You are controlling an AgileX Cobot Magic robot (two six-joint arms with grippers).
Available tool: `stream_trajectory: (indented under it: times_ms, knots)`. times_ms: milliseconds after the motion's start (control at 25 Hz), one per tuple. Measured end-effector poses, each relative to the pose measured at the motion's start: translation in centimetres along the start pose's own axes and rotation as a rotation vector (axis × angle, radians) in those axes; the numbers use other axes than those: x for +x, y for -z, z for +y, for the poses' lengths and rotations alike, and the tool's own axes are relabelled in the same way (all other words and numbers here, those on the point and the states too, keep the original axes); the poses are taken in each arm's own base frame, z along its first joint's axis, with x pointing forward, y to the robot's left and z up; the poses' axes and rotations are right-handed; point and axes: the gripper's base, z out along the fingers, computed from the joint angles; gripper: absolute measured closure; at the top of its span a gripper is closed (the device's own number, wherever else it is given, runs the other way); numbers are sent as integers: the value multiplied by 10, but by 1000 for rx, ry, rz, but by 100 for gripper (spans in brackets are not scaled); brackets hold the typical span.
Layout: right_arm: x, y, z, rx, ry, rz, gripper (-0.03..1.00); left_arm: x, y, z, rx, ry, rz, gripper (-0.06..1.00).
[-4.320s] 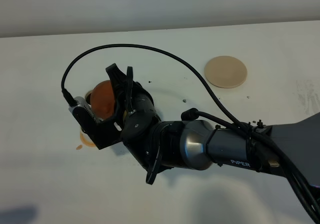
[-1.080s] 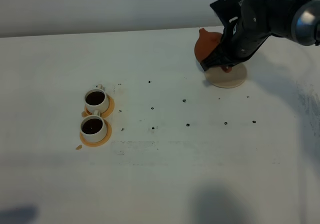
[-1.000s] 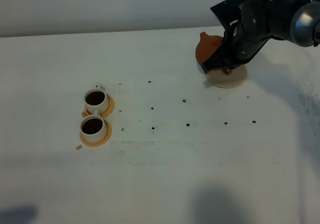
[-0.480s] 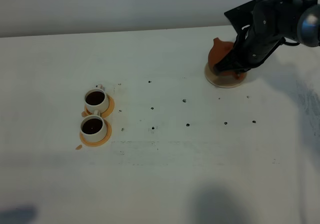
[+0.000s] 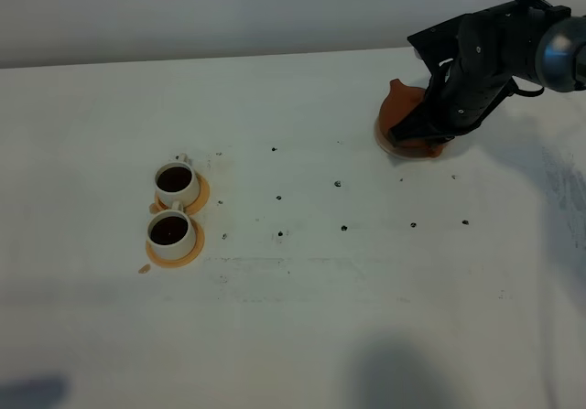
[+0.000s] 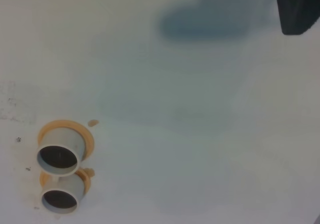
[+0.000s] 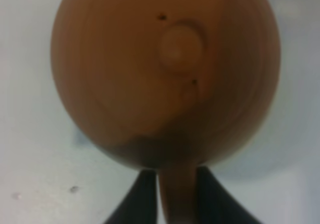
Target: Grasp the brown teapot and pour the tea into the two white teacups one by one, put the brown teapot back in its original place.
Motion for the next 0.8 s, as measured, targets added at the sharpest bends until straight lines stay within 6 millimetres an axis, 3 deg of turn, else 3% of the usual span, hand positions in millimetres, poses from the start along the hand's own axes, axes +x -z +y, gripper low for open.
stream_trajectory:
  times_ms: [200, 280, 360, 600, 800]
  knots:
    - [0, 1, 1, -8, -7, 8, 47, 0, 0, 0, 0, 0, 0, 67]
    - [0, 9, 1, -8, -8, -1, 41, 0, 0, 0, 0, 0, 0, 67]
    - [-3, 26, 1, -7, -8, -36, 40, 0, 0, 0, 0, 0, 0, 67]
    - [-7, 101, -3, -3, -26, -192, 46, 0, 0, 0, 0, 0, 0, 67]
    - [20, 150, -12, 16, -50, -265, 49, 0, 0, 0, 0, 0, 1, 67]
